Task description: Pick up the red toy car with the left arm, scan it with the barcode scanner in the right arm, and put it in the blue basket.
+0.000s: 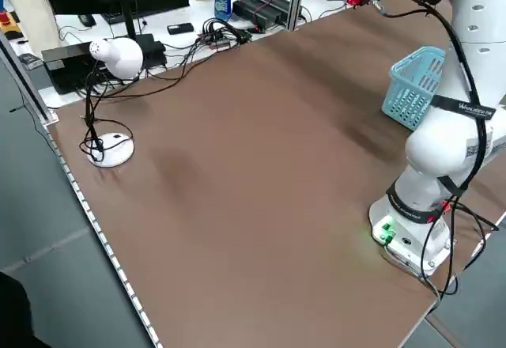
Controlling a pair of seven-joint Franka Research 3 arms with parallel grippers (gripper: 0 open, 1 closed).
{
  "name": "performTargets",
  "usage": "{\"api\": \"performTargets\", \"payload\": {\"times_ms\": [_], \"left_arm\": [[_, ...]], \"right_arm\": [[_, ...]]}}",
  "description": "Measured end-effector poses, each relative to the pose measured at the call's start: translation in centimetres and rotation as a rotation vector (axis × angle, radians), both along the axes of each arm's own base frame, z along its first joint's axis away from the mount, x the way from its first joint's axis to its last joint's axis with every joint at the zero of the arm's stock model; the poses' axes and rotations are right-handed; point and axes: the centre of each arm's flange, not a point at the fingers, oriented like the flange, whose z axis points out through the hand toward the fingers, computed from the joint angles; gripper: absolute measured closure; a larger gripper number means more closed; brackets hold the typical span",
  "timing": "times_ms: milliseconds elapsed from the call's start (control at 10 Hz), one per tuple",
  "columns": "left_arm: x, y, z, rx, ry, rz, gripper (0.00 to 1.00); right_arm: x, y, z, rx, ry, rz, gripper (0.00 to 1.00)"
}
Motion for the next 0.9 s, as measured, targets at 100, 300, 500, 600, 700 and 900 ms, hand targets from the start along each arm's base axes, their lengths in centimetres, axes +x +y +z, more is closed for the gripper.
{"api": "performTargets", "payload": {"times_ms": [100, 300, 500, 600, 700, 900], "left_arm": [[0.0, 0.0, 0.0, 0.0, 0.0, 0.0, 0.51], [0.0, 0.0, 0.0, 0.0, 0.0, 0.0, 0.51], [-0.1, -0.2, 0.0, -0.001, 0.0, -0.006, 0.51], [-0.3, -0.4, 0.0, -0.001, 0.0, -0.011, 0.51], [-0.4, -0.7, 0.0, -0.002, 0.0, -0.016, 0.51], [-0.8, -1.2, 0.2, -0.005, -0.003, -0.032, 0.51]], "right_arm": [[0.3, -0.4, 0.3, -0.001, 0.002, -0.008, 0.63], [0.9, -1.9, 2.0, -0.028, 0.01, -0.039, 0.63], [1.5, -3.9, 3.3, -0.108, 0.009, -0.062, 0.63], [1.9, -5.1, 3.7, -0.139, 0.017, -0.067, 0.63], [2.2, -6.3, 3.9, -0.167, 0.033, -0.062, 0.63], [3.5, -10.3, 4.4, -0.268, 0.02, -0.079, 0.63]]}}
